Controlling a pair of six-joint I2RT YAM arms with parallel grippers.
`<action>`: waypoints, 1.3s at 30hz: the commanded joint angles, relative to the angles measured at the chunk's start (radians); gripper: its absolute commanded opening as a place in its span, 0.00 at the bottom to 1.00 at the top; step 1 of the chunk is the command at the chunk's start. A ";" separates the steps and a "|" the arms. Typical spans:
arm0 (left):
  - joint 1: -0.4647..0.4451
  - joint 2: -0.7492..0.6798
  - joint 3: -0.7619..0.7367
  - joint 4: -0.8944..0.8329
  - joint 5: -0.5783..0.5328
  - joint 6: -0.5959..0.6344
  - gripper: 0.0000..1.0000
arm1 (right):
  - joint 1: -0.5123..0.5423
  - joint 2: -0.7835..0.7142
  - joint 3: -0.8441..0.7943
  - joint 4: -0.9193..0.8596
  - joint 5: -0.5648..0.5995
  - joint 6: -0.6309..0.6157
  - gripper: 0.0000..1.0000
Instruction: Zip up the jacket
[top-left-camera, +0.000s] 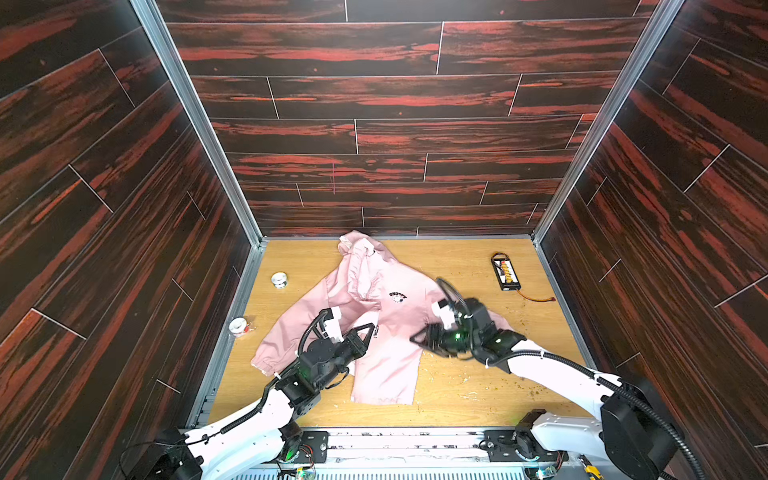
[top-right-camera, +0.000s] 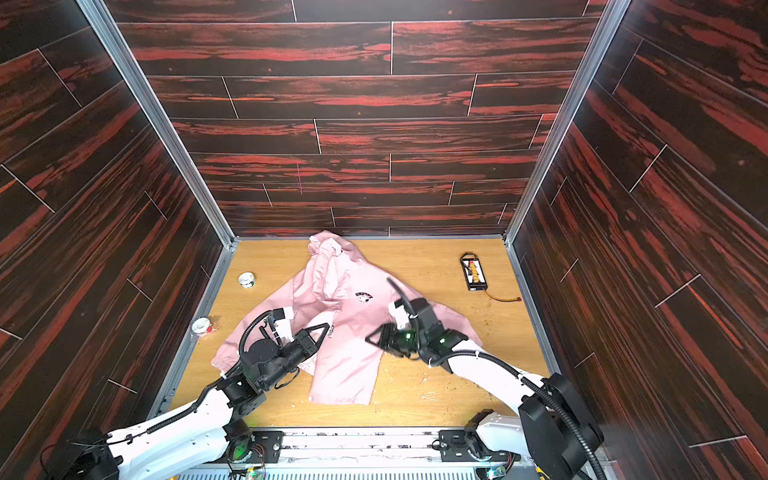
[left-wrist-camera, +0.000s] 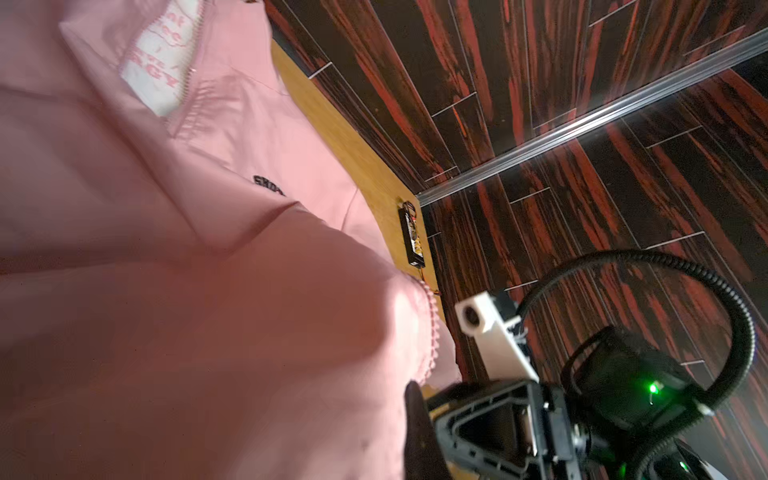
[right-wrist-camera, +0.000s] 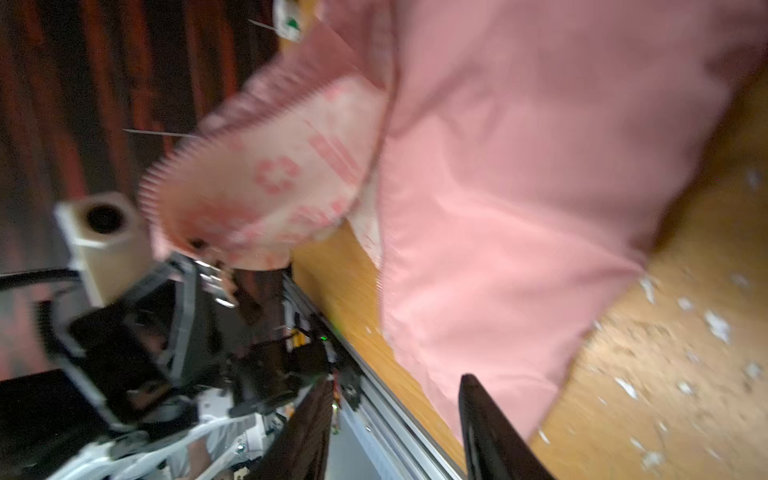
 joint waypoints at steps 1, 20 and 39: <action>0.007 -0.024 -0.036 -0.006 -0.077 -0.021 0.00 | 0.103 0.058 0.014 -0.166 0.175 -0.074 0.51; 0.032 -0.368 -0.155 -0.268 -0.159 -0.045 0.00 | 0.240 0.365 0.142 -0.182 0.417 -0.062 0.24; 0.033 0.007 -0.012 0.022 -0.004 -0.050 0.00 | -0.246 0.229 0.213 -0.310 0.280 -0.407 0.00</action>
